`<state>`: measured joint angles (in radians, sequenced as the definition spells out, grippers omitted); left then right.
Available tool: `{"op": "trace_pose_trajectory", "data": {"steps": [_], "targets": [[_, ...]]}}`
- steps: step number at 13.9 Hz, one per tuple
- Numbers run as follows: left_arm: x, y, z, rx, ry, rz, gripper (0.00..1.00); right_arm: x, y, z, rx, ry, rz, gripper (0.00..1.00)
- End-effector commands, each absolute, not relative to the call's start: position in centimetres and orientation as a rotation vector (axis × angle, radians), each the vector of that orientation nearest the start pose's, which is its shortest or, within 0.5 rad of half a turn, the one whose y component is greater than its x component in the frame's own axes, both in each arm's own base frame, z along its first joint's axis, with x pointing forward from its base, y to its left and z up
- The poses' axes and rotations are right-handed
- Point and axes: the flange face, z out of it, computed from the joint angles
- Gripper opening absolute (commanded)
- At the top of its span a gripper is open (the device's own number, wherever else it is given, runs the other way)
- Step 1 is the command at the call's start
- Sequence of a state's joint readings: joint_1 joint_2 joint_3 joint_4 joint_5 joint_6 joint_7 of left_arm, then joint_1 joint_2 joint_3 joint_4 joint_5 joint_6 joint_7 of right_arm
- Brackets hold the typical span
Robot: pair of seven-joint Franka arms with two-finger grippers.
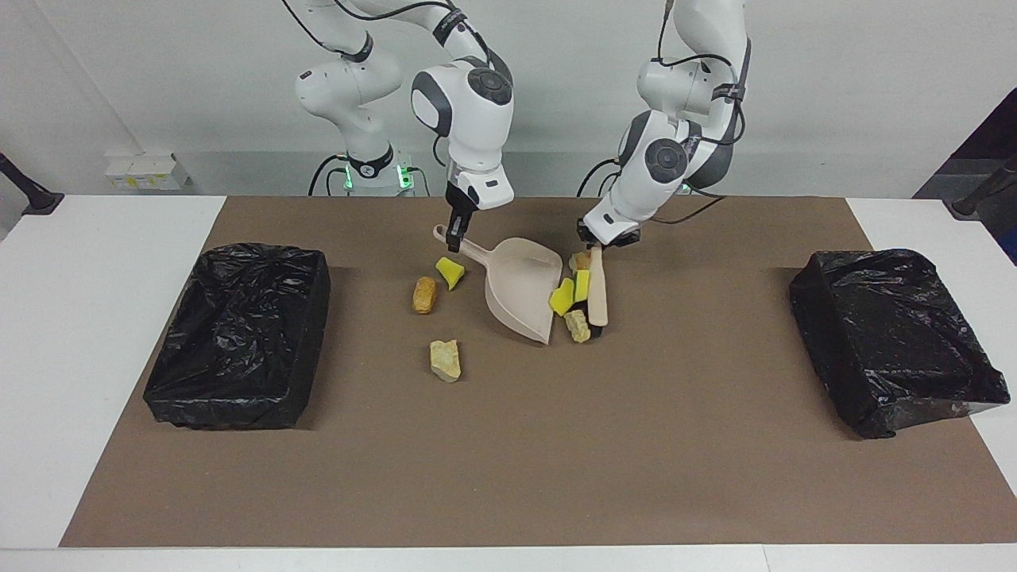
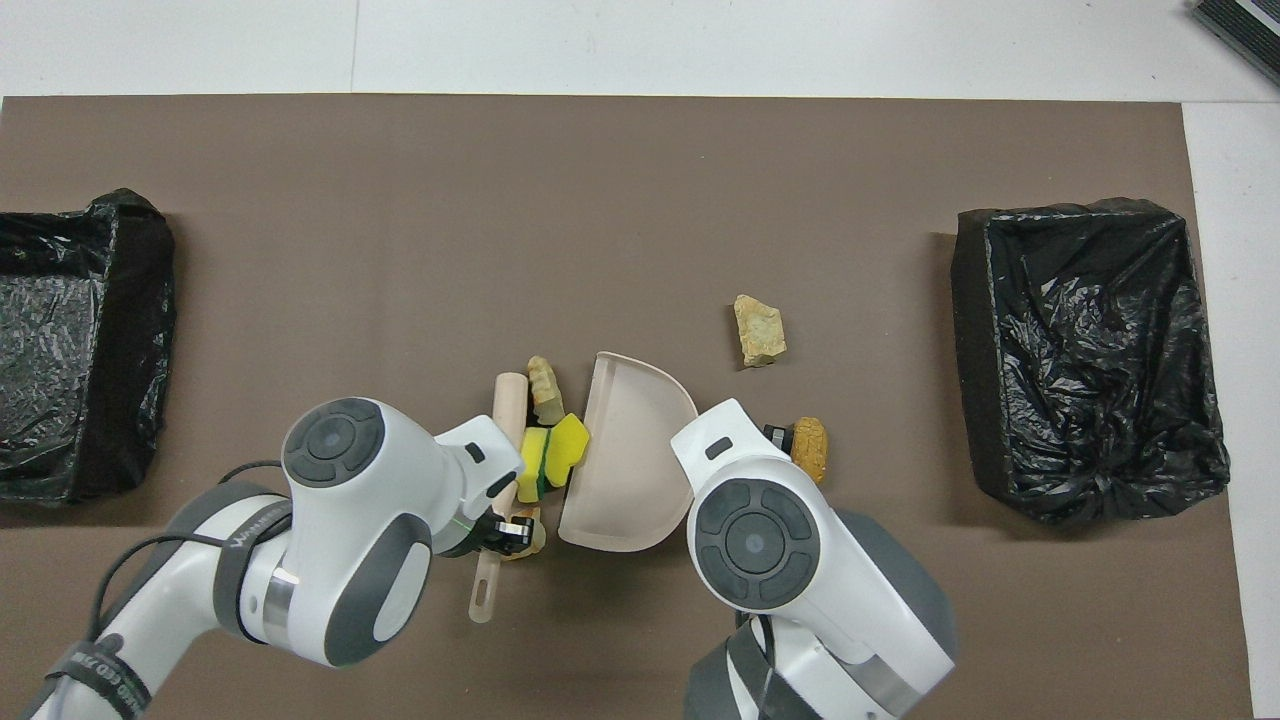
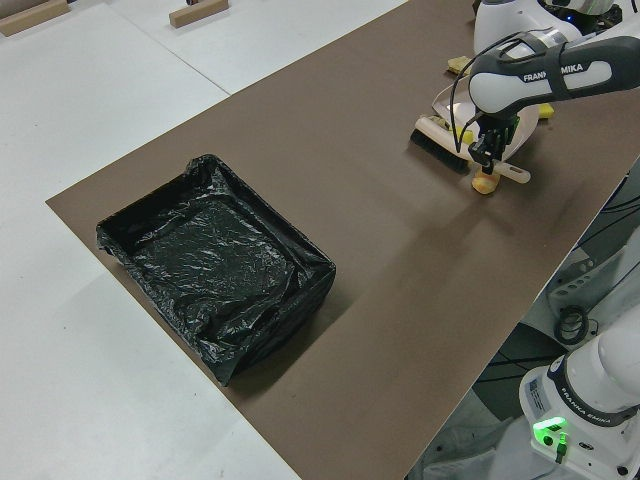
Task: Sweep and dump trash in bin
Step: 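Sweep the sponges and bread into the dustpan with the left gripper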
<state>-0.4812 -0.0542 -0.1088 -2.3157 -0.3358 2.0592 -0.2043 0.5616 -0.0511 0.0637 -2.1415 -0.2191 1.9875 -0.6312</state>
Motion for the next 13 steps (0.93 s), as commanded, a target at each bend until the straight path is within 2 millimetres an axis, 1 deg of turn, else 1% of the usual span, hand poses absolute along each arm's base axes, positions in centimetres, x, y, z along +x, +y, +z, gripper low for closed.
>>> {"op": "trace_pose_trajectory", "data": {"steps": [1,2,4,5,6,7,8,11,12,13], "targets": [[38.2,-31.5,37.1,-3.281,0.347,0.507,0.00,42.7,28.7,42.1,-2.567,-2.130,0.147,0.00],[38.3,-31.8,37.9,-3.288,0.271,0.497,0.00,42.8,28.8,42.2,-2.564,-2.134,0.127,0.00],[37.5,-32.3,39.8,-3.289,0.140,0.488,0.00,43.0,28.9,42.2,-2.560,-2.132,0.097,0.00],[37.3,-32.2,40.7,-3.279,0.045,0.481,0.00,43.4,29.0,42.2,-2.560,-2.111,0.074,0.00],[37.1,-32.1,41.2,-3.259,-0.116,0.487,0.00,43.5,29.3,42.2,-2.553,-2.096,0.045,0.00],[36.8,-32.3,41.3,-3.206,-0.338,0.501,0.00,43.6,29.3,42.1,-2.549,-2.091,0.035,0.00],[36.2,-32.4,41.4,-3.149,-0.460,0.511,0.00,43.7,29.2,42.1,-2.551,-2.089,0.033,0.00],[34.8,-31.7,41.5,-2.991,-0.685,0.593,0.00,44.3,29.0,42.0,-2.522,-2.119,0.000,0.00],[34.2,-31.4,41.6,-2.948,-0.761,0.601,0.00,44.9,28.5,41.9,-2.510,-2.120,-0.013,0.00],[33.3,-30.8,41.1,-2.900,-0.833,0.606,0.00,45.1,28.2,41.9,-2.487,-2.125,-0.017,0.00]]}}
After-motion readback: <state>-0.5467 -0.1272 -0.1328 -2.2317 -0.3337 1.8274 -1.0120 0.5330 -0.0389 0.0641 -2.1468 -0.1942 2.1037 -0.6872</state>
